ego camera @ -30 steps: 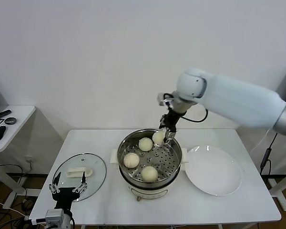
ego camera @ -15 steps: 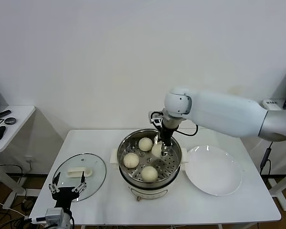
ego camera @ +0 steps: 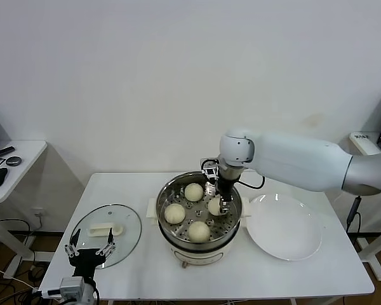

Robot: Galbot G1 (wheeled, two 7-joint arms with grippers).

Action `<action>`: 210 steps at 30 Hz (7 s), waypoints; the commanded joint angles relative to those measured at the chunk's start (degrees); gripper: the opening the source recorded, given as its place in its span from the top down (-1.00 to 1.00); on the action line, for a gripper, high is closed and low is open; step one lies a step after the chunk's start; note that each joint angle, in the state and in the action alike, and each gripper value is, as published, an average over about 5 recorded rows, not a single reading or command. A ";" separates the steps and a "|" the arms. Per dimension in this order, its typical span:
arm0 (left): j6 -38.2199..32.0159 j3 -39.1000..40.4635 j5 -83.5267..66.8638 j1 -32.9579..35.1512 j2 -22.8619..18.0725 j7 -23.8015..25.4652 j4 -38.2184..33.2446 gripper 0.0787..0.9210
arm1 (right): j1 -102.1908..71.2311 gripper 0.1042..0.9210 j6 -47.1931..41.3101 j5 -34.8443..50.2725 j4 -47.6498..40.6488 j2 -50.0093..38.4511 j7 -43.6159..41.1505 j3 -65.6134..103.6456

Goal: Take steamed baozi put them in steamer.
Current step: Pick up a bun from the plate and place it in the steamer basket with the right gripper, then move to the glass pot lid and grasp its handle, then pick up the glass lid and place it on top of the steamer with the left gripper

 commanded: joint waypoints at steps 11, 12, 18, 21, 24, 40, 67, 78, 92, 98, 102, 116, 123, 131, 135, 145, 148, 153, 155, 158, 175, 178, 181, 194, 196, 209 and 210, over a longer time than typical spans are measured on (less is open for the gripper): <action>-0.08 0.20 -0.03 0.36 -0.62 0.25 -0.43 -0.77 | -1.26 -0.73 -0.86 -1.02 1.13 -3.50 2.09 5.95; -0.10 0.13 -0.20 0.38 -0.66 0.32 -0.56 -0.77 | -1.66 -0.75 -0.82 -1.00 1.35 -4.42 2.29 7.98; 0.06 -0.36 -5.84 0.13 -0.88 0.31 -2.74 -0.77 | -7.70 -0.76 2.20 6.94 2.33 -10.96 10.14 27.35; 0.65 -0.43 -8.07 -0.14 -1.00 -0.53 -3.62 -0.77 | -12.52 -0.76 3.61 13.90 2.95 -13.85 19.40 38.26; 0.98 -0.33 -11.40 0.00 -0.50 -1.10 -4.23 -0.77 | -19.76 -0.76 7.02 15.99 3.95 -16.61 25.07 49.65; -3.50 -1.76 -8.37 -5.83 0.49 -1.52 1.24 -0.77 | -72.79 -0.76 23.28 13.25 15.04 -7.21 48.82 105.38; -18.38 2.23 77.53 -6.27 23.39 -12.97 26.69 -0.77 | -102.89 -0.76 34.17 8.98 20.57 13.88 56.00 116.52; -12.15 3.04 76.00 -7.42 21.46 -12.41 30.50 -0.77 | -102.63 -0.76 34.63 8.27 18.66 14.13 55.99 116.65; -12.08 4.45 73.98 -11.26 20.70 -11.75 34.23 -0.77 | -102.92 -0.76 35.70 6.57 17.76 14.58 55.90 116.78; -12.45 5.23 73.89 -13.57 20.65 -11.78 35.38 -0.77 | -102.83 -0.76 36.21 5.81 17.14 15.17 55.88 116.75; -12.67 5.42 73.55 -15.11 21.07 -11.09 36.47 -0.77 | -102.91 -0.76 36.30 5.80 17.10 15.20 55.88 117.03; -12.59 6.93 72.75 -19.88 20.86 -9.60 40.02 -0.77 | -103.44 -0.76 36.88 5.47 16.55 15.56 55.84 117.67; -12.50 7.39 71.14 -22.88 20.96 -9.12 42.23 -0.77 | -104.19 -0.76 37.21 5.30 16.69 15.61 55.78 118.20; -12.40 8.49 70.34 -25.32 20.77 -9.62 45.27 -0.77 | -104.96 -0.76 37.31 5.10 17.33 15.84 55.79 118.73; -12.37 8.65 69.32 -26.10 20.55 -10.04 46.01 -0.77 | -105.33 -0.76 37.44 4.96 17.57 15.91 55.78 118.92; -12.51 8.54 65.95 -26.76 20.79 -10.83 47.08 -0.77 | -105.32 -0.76 37.30 4.62 17.86 15.72 55.80 118.65; -12.56 8.69 64.83 -26.30 20.72 -10.73 47.13 -0.74 | -105.33 -0.76 37.29 4.55 17.90 15.73 55.80 118.59; -12.64 9.18 61.87 -26.34 20.55 -10.55 48.19 -0.49 | -105.51 -0.76 37.33 4.31 18.16 15.91 55.79 118.50; -12.62 9.30 61.23 -26.59 20.44 -10.47 48.82 -0.34 | -105.59 -0.76 37.37 4.21 18.24 15.95 55.78 118.50; -12.55 9.30 60.70 -26.59 20.34 -10.00 48.95 -0.14 | -105.74 -0.76 37.39 4.14 18.38 15.95 55.77 118.54; 16.72 8.20 59.13 -19.52 15.71 1.11 18.88 0.77 | -104.51 -0.76 36.44 4.22 19.01 16.02 55.91 117.54; 23.01 9.42 64.32 -19.73 14.85 3.64 14.82 0.77 | -104.18 -0.76 36.09 4.25 19.34 16.18 55.92 117.29; 26.46 9.88 71.29 -20.20 12.90 7.70 11.11 0.77 | -104.10 -0.76 35.89 4.28 19.58 16.22 55.91 117.21; 26.59 13.81 82.99 -23.54 7.84 19.91 2.84 0.77 | -106.03 -0.76 34.96 2.96 21.20 16.55 55.91 117.68; 26.59 17.04 84.39 -24.49 6.32 20.89 2.73 0.77 | -106.07 -0.76 34.99 2.62 21.05 16.78 55.88 117.72; 26.64 38.20 87.01 -31.51 -1.01 24.47 7.38 0.77 | -109.04 -0.76 34.42 1.18 23.86 17.32 55.29 119.28; 26.64 39.28 86.94 -32.15 -1.22 24.92 7.53 0.77 | -109.28 -0.76 34.40 1.07 23.99 17.26 55.20 119.33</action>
